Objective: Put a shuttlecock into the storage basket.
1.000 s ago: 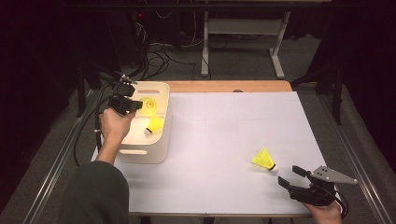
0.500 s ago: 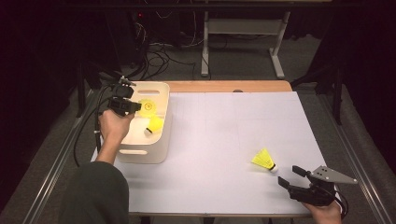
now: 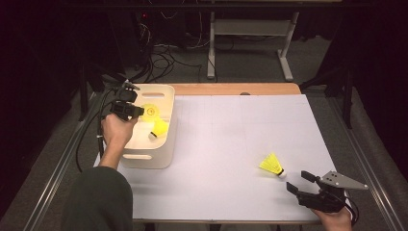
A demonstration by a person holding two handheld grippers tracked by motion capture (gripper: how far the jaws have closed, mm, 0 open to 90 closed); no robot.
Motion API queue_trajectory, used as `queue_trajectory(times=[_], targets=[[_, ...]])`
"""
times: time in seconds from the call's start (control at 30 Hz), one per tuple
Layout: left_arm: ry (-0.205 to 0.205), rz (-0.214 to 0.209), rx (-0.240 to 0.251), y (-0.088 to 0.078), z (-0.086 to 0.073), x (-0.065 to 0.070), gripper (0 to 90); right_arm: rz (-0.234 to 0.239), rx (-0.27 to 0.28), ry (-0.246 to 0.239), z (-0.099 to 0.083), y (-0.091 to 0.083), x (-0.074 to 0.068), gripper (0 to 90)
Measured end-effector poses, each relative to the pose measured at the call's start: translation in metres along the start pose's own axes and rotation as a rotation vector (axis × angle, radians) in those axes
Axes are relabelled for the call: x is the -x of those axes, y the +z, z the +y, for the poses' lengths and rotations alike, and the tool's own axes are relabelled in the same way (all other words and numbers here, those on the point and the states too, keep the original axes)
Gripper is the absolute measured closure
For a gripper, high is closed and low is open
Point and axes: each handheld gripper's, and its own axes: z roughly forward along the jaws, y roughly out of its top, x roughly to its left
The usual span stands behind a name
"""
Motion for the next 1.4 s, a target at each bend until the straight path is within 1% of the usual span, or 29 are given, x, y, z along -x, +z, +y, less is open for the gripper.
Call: queue_trajectory(times=[0.2,0.43,0.6,0.7,0.77,0.97,1.07,1.17,1.27,1.4], targets=[[-0.008,-0.002,-0.018,0.002,0.000,-0.002,88.8,-0.002,-0.001,0.000,0.000,0.000,0.000,24.8],[-0.017,-0.005,-0.024,0.006,-0.003,-0.003,88.6,-0.001,-0.001,-0.001,0.000,0.000,0.000,24.8],[-0.014,-0.007,-0.021,0.006,-0.003,-0.003,87.5,-0.001,-0.002,0.000,0.000,0.000,0.000,24.8],[-0.014,-0.007,-0.016,0.006,-0.003,-0.003,83.4,-0.001,-0.003,0.000,0.000,0.000,0.000,24.8],[-0.014,-0.010,0.000,0.003,-0.003,-0.004,80.2,-0.001,-0.002,0.000,0.000,0.000,0.000,24.8],[-0.022,-0.023,0.036,-0.004,-0.004,-0.005,64.8,0.000,-0.001,0.001,0.000,0.000,0.000,24.8],[-0.008,-0.020,0.051,-0.008,-0.004,-0.002,58.3,0.000,-0.001,0.000,0.000,0.000,0.000,24.9],[0.020,-0.014,0.073,-0.012,-0.003,0.004,56.5,0.001,0.000,-0.001,0.000,0.000,0.000,24.9],[0.034,-0.021,0.094,-0.015,-0.001,0.010,54.4,0.000,0.001,0.000,0.000,0.000,0.000,24.9],[0.050,-0.039,0.102,-0.018,0.001,0.017,52.9,0.001,0.003,0.000,0.000,0.000,0.000,24.9]])
